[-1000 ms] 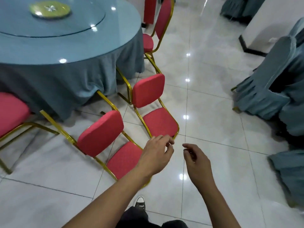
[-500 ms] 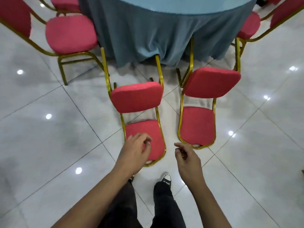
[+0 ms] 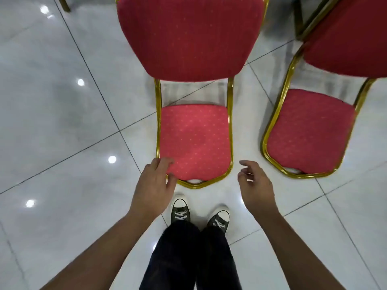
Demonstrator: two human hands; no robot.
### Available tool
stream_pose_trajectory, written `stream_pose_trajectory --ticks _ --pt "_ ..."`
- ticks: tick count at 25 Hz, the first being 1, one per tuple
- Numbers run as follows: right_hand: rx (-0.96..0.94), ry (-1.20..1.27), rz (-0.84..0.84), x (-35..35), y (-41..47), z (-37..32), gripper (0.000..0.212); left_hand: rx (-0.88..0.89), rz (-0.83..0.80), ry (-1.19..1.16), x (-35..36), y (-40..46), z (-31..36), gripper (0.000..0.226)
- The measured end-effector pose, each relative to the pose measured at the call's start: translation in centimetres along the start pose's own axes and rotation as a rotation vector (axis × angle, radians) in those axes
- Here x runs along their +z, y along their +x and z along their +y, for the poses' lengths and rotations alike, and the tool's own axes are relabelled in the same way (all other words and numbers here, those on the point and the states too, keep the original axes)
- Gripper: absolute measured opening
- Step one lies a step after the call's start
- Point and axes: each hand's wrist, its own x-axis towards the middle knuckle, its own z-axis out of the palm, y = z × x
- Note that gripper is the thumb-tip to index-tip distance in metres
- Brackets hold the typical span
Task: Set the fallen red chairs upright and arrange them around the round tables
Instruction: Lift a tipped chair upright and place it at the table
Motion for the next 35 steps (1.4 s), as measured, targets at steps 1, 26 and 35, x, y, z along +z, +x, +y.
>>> stream_pose_trajectory --ticks 1,26,35 --pt "-0.007 -0.011 0.003 2.0 2.9 2.4 0.030 -0.006 0.002 0.008 2.9 2.3 -2.1 0.036" --pt "0.227 -0.043 0.136 2.7 10.8 5.7 0.066 -0.458 0.021 -0.208 5.5 7.2 -8.6 0.082" --pt "0.292 -0.212 0.043 -17.0 -2.7 -19.3 0.062 -0.482 0.111 -0.204 -21.5 -3.3 10.6 0.058"
